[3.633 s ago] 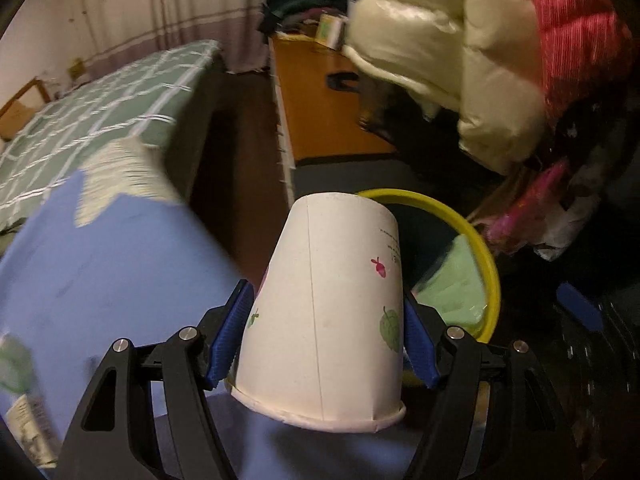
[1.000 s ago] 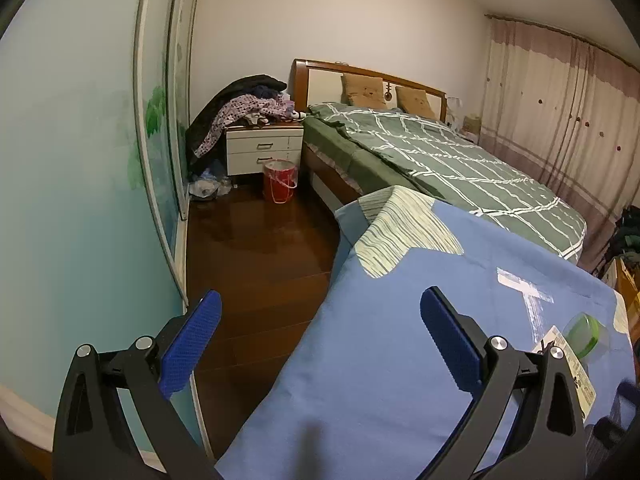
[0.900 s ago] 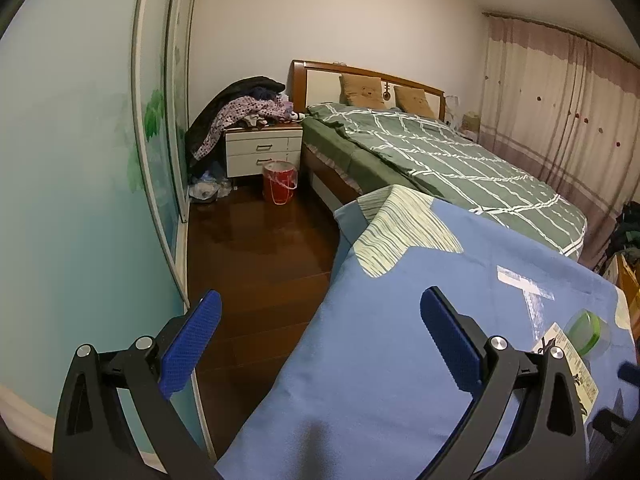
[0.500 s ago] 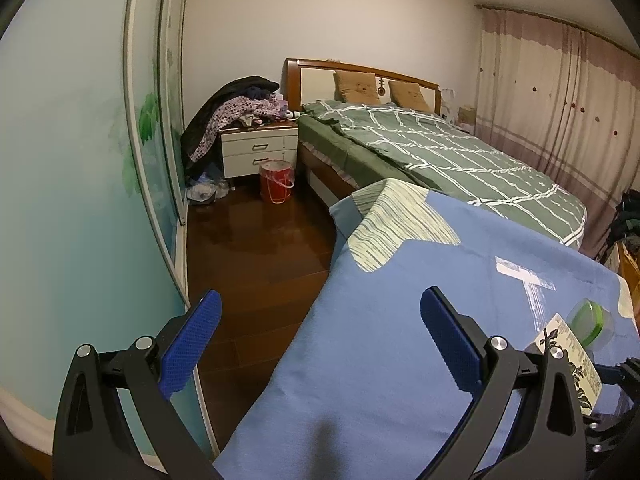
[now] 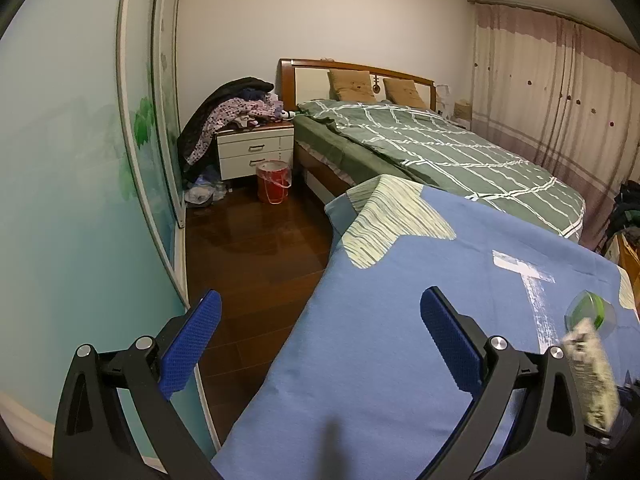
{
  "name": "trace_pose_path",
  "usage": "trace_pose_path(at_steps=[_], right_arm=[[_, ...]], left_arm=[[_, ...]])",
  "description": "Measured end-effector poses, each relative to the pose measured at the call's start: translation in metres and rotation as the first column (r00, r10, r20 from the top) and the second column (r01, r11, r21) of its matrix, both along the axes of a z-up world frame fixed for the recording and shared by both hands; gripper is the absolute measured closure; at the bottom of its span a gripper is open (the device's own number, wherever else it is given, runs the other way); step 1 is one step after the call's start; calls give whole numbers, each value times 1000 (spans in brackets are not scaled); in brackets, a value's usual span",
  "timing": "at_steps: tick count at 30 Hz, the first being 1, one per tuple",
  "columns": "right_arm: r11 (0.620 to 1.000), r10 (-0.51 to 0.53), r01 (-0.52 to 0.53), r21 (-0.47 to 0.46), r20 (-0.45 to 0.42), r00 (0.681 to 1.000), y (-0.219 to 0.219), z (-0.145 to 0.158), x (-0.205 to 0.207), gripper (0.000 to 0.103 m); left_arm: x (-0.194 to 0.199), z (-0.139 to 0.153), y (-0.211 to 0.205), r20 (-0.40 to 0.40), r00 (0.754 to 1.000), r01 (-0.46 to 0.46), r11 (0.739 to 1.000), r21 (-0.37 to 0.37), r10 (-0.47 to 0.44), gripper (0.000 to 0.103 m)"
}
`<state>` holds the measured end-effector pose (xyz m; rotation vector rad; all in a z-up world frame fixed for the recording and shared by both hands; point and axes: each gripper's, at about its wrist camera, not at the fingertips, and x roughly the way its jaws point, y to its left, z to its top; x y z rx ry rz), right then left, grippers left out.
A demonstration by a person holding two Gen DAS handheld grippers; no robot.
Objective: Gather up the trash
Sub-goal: 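Grasp the printed tea box with the right gripper, then carry the tea box with the right gripper into the bin and release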
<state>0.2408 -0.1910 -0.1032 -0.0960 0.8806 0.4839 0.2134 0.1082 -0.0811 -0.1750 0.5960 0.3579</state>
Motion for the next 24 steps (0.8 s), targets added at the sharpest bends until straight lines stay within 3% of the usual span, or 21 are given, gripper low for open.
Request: trace_pose_path(at_steps=[5, 10, 13, 18, 21, 24], right_arm=[[984, -175, 171, 56, 75, 982, -55, 14, -22, 35], [888, -458, 447, 103, 137, 878, -145, 20, -45, 35], [792, -610, 603, 97, 160, 776, -197, 20, -61, 35], [583, -807, 804, 113, 199, 557, -274, 16, -90, 35], [483, -864, 869, 111, 219, 452, -305, 12, -99, 35], [403, -904, 911, 93, 196, 380, -335, 2, -101, 35]], left_arm=[[1, 0, -2, -2, 1000, 12, 1000, 4, -12, 5], [1, 0, -4, -4, 1000, 22, 1000, 12, -22, 5], [2, -1, -7, -12, 1000, 28, 999, 22, -28, 5], [3, -3, -10, -16, 999, 40, 999, 28, -39, 5], [4, -4, -11, -26, 999, 47, 998, 33, -46, 5], [6, -7, -13, -43, 998, 52, 998, 35, -51, 5]])
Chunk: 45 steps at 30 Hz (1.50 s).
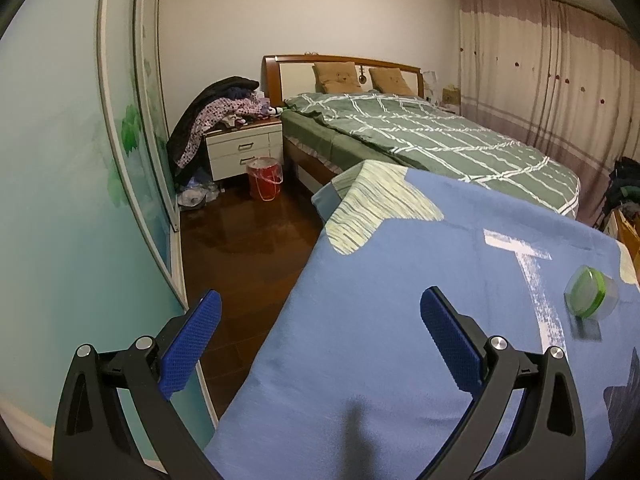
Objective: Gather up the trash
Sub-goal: 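Carry the tea box with the right gripper into the bin and release, then reach the left gripper to the clear green-lidded jar and grasp it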
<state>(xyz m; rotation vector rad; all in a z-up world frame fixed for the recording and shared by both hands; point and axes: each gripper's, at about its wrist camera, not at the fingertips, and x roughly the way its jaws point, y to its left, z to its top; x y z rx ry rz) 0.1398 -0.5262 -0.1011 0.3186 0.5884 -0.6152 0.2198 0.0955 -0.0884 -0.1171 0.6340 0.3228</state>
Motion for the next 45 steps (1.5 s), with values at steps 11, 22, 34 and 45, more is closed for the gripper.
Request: trace_pose_path(at_steps=[11, 22, 34, 45], right_arm=[[991, -94, 94, 92, -3, 996, -28, -17, -14, 27], [998, -54, 56, -41, 37, 998, 6, 1, -10, 24], [1000, -23, 24, -8, 64, 998, 5, 4, -10, 24], [1000, -5, 5, 10, 77, 997, 5, 3, -9, 24]], left_arm=[[9, -9, -10, -43, 998, 46, 999, -8, -46, 5], [19, -9, -82, -126, 949, 289, 957, -25, -290, 5], [67, 0, -252, -192, 834, 526, 851, -8, -517, 5], [117, -13, -267, -218, 856, 462, 883, -85, -468, 5]])
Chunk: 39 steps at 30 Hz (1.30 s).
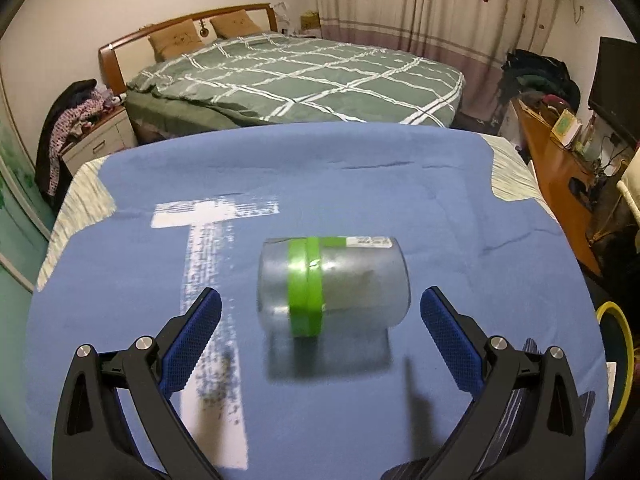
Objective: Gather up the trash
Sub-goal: 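Reach the left gripper to the clear green-lidded jar and grasp it, then carry the jar with the left gripper into the bin and release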
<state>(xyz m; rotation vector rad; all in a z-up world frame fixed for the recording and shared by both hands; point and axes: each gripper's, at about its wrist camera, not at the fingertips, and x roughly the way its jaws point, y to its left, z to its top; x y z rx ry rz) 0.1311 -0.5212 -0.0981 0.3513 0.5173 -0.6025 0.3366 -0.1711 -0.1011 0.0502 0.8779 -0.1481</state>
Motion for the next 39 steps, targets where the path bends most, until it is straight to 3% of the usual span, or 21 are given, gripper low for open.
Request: trace_pose_path(at_steps=[4, 8, 16, 22, 28, 39], right_arm=[[1000, -2, 2, 3, -1, 1000, -1, 0, 0, 24], [1000, -5, 5, 2, 2, 1000, -1, 1, -1, 24], [999, 31, -31, 15, 28, 999, -1, 4, -18, 24], [999, 32, -32, -9, 11, 999, -9, 11, -61, 24], [999, 16, -16, -33, -6, 1000, -18, 16, -108, 24], [1000, -9, 9, -1, 1, 1000, -31, 17, -164, 24]], left_arm=[[8, -4, -2, -5, 1000, -1, 1000, 4, 1, 5], [16, -10, -7, -31, 1000, 4, 1000, 0, -4, 31], [4, -5, -21, -15, 999, 49, 999, 6, -49, 32], [-20, 12, -74, 6, 983, 182, 983, -8, -182, 32], [-54, 24, -159, 3, 932, 363, 930, -56, -364, 32], [-146, 11, -320, -62, 777, 621, 779, -85, -626, 32]])
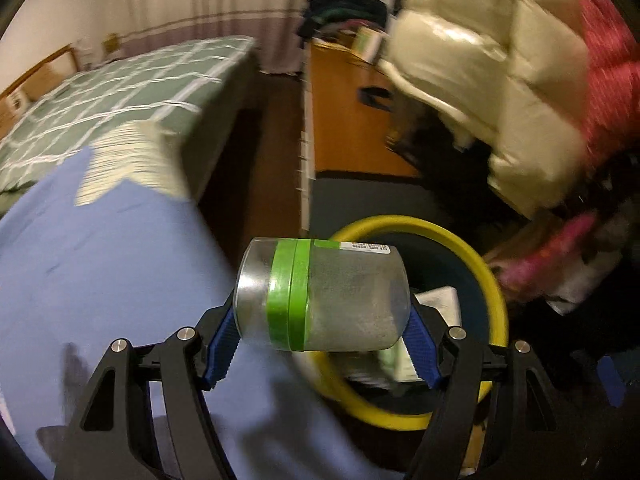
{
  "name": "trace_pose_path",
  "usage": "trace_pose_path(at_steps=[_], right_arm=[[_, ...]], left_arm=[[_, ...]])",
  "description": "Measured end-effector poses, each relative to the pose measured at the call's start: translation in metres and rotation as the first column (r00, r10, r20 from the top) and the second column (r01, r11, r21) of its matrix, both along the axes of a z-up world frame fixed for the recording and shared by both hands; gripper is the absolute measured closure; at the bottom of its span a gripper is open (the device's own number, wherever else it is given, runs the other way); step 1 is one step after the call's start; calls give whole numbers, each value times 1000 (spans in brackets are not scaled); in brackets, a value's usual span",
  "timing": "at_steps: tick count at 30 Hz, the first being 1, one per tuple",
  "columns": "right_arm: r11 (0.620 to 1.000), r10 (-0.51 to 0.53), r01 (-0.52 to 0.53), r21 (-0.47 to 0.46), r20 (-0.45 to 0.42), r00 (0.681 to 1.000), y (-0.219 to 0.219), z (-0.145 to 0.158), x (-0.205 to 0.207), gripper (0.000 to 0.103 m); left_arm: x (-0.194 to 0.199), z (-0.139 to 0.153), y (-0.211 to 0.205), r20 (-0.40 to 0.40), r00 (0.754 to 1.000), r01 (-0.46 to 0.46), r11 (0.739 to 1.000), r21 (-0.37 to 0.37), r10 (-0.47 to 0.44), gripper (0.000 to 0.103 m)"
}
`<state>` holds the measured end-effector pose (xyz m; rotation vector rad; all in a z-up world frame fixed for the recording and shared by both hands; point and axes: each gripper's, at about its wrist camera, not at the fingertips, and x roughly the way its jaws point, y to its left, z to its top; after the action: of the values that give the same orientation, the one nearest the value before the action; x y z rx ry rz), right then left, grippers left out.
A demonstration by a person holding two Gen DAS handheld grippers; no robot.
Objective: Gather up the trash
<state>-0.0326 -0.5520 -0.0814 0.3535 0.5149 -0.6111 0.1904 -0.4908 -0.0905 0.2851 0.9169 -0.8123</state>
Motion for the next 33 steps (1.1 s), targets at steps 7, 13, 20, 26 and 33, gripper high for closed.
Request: trace_pose_path(at_steps=[7, 13, 20, 26, 33], right_arm=[[1000, 21, -21, 15, -6, 1000, 3, -2, -9, 24], [999, 27, -27, 17, -8, 1000, 4, -1, -13, 24], [995, 97, -96, 10, -30, 995, 18, 3, -6, 24], [975, 219, -220, -15, -27, 975, 52, 14, 14, 23], [942, 327, -327, -74, -6, 945, 91, 39, 28, 19]], left_arm=[[-21, -24, -50, -58, 996, 74, 996, 52, -71, 32], [-29, -28, -53, -38, 996, 85, 994, 64, -83, 7], [-30, 26, 35, 34, 999, 4, 999, -43, -3, 5], [-52, 77, 160, 240, 957, -135, 983, -121, 161, 5], [-84, 104, 316, 312, 840, -408, 896, -176, 444, 5]])
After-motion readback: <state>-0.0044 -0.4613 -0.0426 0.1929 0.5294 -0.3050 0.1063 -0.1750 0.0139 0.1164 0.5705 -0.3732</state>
